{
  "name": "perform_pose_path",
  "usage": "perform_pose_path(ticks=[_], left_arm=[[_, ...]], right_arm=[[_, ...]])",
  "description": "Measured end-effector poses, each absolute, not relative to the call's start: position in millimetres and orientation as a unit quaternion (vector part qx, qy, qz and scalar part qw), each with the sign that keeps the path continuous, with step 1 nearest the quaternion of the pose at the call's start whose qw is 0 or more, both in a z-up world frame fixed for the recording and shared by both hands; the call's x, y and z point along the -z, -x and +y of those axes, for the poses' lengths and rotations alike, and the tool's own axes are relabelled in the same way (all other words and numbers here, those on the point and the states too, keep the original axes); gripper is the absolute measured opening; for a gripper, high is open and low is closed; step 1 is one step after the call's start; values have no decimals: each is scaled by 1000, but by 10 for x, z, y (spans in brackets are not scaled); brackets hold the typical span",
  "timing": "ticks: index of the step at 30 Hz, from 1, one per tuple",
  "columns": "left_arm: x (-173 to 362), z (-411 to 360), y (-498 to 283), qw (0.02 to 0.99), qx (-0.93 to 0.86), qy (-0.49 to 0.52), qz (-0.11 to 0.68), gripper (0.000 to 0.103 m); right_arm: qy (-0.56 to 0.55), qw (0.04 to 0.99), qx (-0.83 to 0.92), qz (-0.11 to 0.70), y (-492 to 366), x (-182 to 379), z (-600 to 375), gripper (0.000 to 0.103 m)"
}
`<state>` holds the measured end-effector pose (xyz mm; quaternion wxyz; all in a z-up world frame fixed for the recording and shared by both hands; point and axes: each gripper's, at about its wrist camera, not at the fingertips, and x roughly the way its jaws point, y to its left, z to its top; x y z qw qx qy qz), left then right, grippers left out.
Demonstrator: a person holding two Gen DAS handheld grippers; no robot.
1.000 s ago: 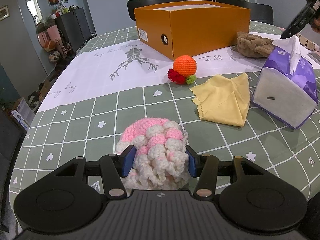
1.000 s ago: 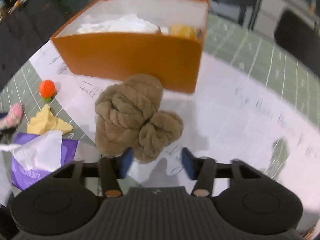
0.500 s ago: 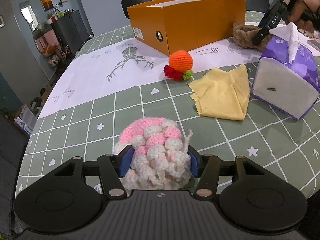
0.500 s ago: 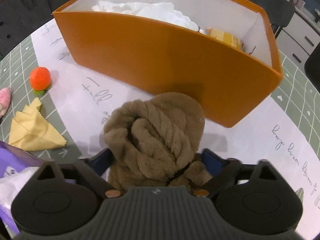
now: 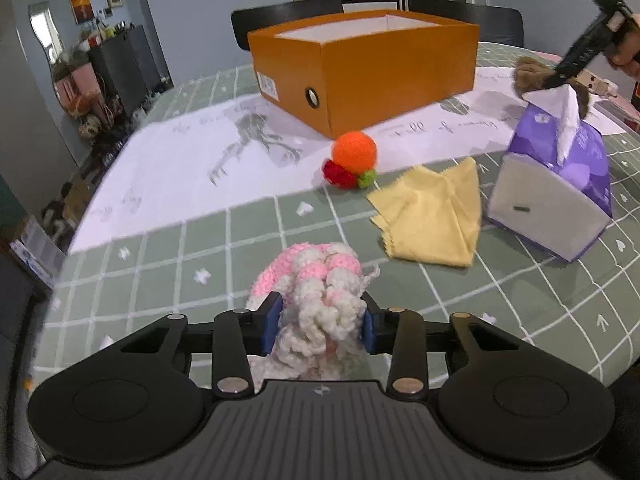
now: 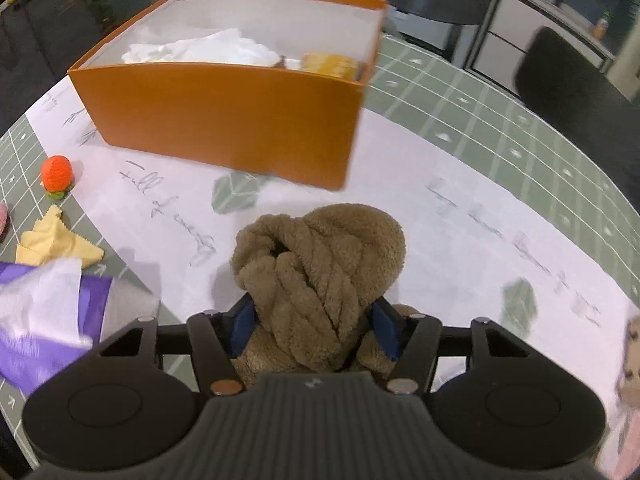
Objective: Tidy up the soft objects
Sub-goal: 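Carry the crocheted piece and brown towel into the orange box with both tools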
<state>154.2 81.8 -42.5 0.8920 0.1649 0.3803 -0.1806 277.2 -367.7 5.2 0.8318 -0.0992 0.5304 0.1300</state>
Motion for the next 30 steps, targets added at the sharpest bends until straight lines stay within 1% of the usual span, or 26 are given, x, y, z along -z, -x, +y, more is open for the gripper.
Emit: perform_pose_path(ticks=[7, 13, 20, 30], left_arm=[[72, 925, -1709, 902, 193, -162, 351, 42], [-209, 741, -1916, 909, 203, -192, 310, 42], [-483, 244, -2334, 903, 240, -229, 274, 42], [-638, -355, -2816, 887, 288, -240, 268, 42]], right_arm=[[96, 844, -103, 518, -2500, -273, -3876, 61], [117, 847, -109, 506, -2475, -447, -3693, 61], [162, 853, -110, 484, -2747, -691, -3379, 61], [191, 863, -121, 453, -3252, -979, -2956, 61]])
